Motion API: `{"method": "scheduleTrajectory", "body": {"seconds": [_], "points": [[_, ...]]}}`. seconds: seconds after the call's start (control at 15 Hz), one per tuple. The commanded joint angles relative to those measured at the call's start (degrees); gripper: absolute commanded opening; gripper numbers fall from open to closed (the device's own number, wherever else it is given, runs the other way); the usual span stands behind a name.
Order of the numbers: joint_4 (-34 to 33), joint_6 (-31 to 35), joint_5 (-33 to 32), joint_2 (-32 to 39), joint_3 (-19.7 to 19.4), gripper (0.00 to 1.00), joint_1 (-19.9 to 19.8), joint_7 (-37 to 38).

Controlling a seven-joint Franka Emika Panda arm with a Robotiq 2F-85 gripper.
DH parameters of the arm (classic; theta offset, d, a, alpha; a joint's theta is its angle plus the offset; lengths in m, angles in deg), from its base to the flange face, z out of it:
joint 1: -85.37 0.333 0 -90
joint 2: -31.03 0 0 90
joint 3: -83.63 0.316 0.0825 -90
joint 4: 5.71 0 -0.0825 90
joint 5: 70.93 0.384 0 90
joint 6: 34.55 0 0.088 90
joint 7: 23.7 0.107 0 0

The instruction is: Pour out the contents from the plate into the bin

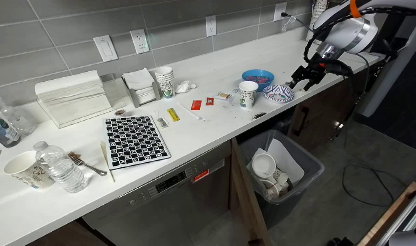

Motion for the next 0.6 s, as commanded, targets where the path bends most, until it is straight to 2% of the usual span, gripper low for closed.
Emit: {"method": "scheduleTrajectory", "body": {"seconds": [0.0, 0.53], "points": [[-5.6, -1.5, 4.2, 5.5, 2.8, 1.0, -2.5, -2.9], [-9.6, 0.9, 3.3, 10.3, 4.4, 1.0, -4.1, -1.3]]}}
